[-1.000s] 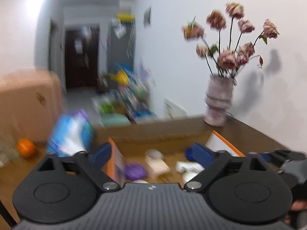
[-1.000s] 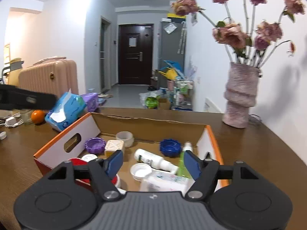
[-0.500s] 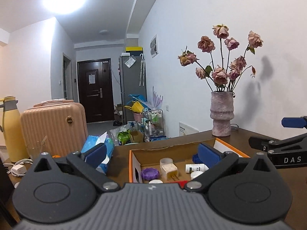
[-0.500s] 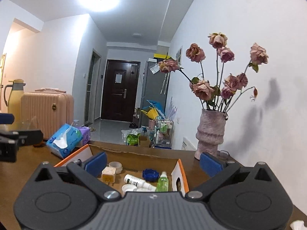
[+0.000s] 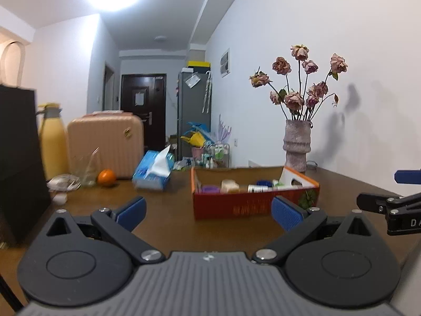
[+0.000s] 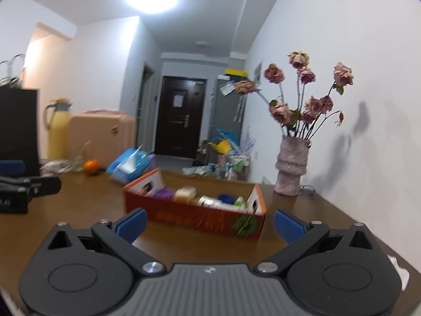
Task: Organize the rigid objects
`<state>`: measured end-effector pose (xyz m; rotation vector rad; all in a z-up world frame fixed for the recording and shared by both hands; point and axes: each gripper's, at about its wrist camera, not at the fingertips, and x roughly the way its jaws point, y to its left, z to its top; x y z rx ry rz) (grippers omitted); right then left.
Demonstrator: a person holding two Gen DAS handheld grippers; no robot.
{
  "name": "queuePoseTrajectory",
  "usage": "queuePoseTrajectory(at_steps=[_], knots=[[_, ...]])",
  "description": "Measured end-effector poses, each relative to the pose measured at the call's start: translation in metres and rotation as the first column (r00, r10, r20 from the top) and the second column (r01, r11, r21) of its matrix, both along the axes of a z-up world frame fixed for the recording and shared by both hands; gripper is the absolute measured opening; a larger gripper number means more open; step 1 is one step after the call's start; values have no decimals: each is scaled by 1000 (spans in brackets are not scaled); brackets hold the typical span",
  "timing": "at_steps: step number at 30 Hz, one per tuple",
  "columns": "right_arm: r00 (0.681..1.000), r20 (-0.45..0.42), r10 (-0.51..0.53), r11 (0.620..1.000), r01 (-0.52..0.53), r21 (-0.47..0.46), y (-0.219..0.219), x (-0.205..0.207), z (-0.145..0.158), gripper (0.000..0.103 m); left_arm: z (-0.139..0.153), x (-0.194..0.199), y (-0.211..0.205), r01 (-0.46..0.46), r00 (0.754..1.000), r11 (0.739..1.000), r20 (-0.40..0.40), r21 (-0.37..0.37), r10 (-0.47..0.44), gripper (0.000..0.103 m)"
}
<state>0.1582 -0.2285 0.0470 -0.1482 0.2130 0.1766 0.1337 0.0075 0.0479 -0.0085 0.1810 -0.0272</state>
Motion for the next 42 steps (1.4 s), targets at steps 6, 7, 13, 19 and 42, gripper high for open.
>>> queuePoseTrajectory(at_steps=[6,7,13,19,42], knots=[[996,-52,-70,995,74,69,1,-72,-29,103,-34,-62,-2,-48,999,999,-23,5,49,103],[995,-58,-78,993,83,79,1,-83,-33,103,-39,-69,-5,-41,999,999,-31,31,42,103],[999,8,-49,997,49,56,15,-129,-32,103,-43,-113,-12,33,999,999,10,44,-33,103],[999,32,-16,999,15,49,23,-128,-27,103,-33,-107,-6,-22,999,999,48,28,21,103],[999,14,-34,998,33,54,23,-123,-29,103,-33,-108,-8,8,998,999,54,52,-11,103]])
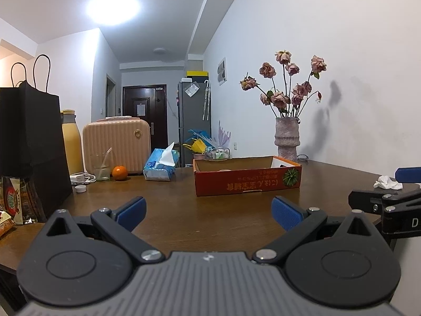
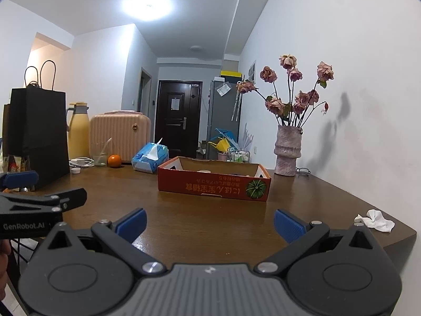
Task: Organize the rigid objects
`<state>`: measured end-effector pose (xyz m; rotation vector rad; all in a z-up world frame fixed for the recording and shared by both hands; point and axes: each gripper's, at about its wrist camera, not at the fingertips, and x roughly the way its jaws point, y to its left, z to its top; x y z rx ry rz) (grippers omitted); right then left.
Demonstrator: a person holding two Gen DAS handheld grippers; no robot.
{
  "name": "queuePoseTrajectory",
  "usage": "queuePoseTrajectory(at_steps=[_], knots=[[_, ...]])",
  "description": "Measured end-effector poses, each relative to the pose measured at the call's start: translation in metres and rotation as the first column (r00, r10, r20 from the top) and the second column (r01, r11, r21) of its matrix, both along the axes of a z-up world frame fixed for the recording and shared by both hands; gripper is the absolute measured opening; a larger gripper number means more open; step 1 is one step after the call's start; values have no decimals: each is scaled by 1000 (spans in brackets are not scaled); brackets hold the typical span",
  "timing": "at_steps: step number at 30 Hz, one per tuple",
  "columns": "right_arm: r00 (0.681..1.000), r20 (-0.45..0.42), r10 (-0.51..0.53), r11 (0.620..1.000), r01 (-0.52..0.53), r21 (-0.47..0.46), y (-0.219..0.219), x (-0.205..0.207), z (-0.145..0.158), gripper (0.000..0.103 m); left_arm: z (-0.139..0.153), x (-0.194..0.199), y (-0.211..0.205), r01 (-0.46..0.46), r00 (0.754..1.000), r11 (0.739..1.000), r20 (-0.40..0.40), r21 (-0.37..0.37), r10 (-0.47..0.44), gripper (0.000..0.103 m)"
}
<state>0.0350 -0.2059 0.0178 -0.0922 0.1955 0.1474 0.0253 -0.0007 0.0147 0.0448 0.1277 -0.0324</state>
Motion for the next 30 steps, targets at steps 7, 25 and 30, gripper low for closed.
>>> queuePoseTrajectory(at_steps=[7,25,30], knots=[[1000,-8,-1,1000,1,2,-1,0,-1,103,1,1,0,-1,1000,1000,-1,-1,1,103],[1000,-2,-7,1000,7,5,-2,-1,0,103,0,0,1,-5,1000,1000,6,-1,5,103],[1000,-4,-5,1000,5,3,-2,-1,-1,103,0,0,1,-4,1000,1000,6,0,4,103]])
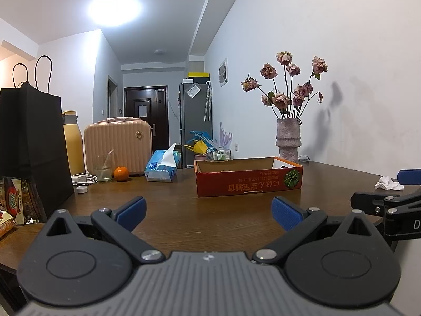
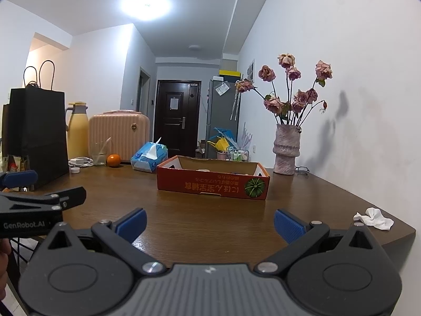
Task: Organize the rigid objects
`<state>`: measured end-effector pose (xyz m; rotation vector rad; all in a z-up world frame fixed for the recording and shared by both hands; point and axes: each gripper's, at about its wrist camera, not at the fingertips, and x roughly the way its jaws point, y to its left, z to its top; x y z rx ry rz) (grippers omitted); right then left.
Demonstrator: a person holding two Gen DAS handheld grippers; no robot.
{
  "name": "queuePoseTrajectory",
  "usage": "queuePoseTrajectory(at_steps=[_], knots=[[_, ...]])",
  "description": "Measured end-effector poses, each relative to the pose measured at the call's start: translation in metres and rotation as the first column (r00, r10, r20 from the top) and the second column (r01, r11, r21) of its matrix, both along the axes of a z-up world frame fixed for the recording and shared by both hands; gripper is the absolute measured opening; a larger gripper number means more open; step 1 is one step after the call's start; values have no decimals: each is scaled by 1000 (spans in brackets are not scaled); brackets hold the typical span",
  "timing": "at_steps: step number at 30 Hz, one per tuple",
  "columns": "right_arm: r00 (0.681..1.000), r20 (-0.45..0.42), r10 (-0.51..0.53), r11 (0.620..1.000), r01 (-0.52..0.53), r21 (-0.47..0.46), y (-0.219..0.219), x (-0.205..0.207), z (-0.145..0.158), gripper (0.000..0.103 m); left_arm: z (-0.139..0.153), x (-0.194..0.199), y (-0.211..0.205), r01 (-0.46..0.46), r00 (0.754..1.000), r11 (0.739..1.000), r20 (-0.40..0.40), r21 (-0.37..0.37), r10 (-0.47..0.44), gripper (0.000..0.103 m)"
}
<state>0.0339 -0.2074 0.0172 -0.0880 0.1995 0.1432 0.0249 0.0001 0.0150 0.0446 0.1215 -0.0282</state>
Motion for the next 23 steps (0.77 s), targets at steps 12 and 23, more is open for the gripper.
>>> queuePoseTrajectory(at_steps=[12,23], knots=[[1000,0,1,1000,-1,0,0,0,0,103,0,0,0,0,1000,1000,-1,0,0,103],[1000,-8,9,1000,-9,1,1,0,-3,103,-2,4,1,-13,1000,1000,-14,-7,12,103]])
